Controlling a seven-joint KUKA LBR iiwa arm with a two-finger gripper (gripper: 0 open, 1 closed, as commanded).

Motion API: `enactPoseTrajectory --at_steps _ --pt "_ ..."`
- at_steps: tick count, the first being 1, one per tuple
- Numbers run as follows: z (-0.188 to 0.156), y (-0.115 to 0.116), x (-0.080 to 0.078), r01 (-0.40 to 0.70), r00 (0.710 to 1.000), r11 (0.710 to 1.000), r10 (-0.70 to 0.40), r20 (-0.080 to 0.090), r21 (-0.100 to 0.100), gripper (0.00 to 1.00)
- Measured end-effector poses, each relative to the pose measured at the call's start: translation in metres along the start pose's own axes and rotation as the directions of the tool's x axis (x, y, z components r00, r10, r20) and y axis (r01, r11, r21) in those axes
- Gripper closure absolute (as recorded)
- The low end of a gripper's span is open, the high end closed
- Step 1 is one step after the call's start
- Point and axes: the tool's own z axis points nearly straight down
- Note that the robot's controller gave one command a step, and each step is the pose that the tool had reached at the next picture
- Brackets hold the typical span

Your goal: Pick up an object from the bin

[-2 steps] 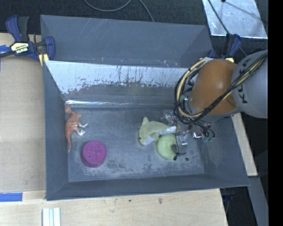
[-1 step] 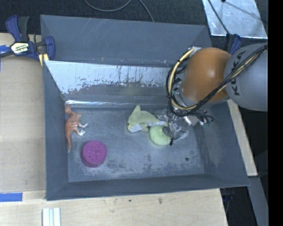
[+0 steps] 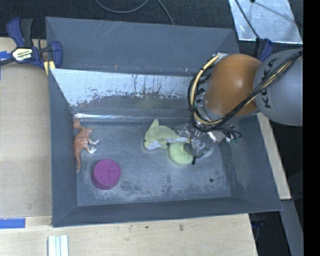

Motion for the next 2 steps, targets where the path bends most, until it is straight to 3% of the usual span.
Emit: enactPoseTrajectory --at_steps 2 --pt "-0.022 0.002 0.002 -0.001 1.0 1.0 0.001 -0.006 -0.005 1.0"
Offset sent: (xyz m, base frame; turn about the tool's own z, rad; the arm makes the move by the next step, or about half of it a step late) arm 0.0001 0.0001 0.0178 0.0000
